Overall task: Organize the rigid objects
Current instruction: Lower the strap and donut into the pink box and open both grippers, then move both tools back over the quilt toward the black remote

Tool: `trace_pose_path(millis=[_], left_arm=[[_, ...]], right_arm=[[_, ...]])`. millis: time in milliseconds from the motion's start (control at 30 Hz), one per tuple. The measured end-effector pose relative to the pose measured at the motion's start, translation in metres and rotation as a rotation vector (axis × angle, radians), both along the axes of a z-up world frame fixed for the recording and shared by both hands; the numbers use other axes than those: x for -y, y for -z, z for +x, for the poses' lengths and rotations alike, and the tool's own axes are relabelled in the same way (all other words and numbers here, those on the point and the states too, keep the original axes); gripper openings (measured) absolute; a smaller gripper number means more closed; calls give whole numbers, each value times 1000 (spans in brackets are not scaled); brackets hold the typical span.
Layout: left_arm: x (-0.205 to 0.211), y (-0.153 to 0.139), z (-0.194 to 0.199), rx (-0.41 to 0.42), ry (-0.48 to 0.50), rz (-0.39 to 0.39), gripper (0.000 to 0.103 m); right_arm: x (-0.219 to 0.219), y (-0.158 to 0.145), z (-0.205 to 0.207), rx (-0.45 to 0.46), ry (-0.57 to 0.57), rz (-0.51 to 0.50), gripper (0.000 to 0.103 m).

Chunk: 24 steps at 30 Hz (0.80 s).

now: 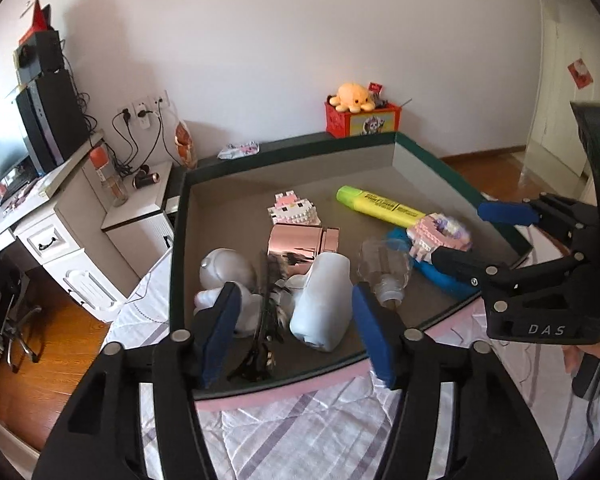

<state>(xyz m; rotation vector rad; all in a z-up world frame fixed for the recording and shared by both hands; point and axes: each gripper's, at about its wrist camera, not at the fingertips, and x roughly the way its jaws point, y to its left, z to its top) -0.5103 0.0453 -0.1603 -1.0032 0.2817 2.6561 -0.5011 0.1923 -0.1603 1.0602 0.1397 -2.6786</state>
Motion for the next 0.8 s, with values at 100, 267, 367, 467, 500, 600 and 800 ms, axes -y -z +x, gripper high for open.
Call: trace_pose_path(millis=[100, 267, 367, 467, 500, 600, 800], left_arm=[[8, -10, 14, -38, -34, 8, 82], [30, -28, 52, -95, -76, 45, 100], [46, -29, 84, -116, -74, 59, 103], [58, -24, 108, -106, -80, 50, 103], [64, -22, 117, -100, -88, 45, 103], [72, -16, 136, -81, -92, 53, 103], [81, -14, 168, -76, -94, 39, 103]], right_arm=[[-3, -8, 11, -26, 16, -8, 81], [-8, -28, 49, -76, 29, -14, 83], [-9, -38, 75, -110, 30, -6, 88], [-6, -40, 107, -120, -8, -15, 88], [-6, -39, 114, -121, -15, -20, 88], [1, -34, 136, -105, -55, -41, 88], [15, -25, 169, -85, -93, -57, 88]])
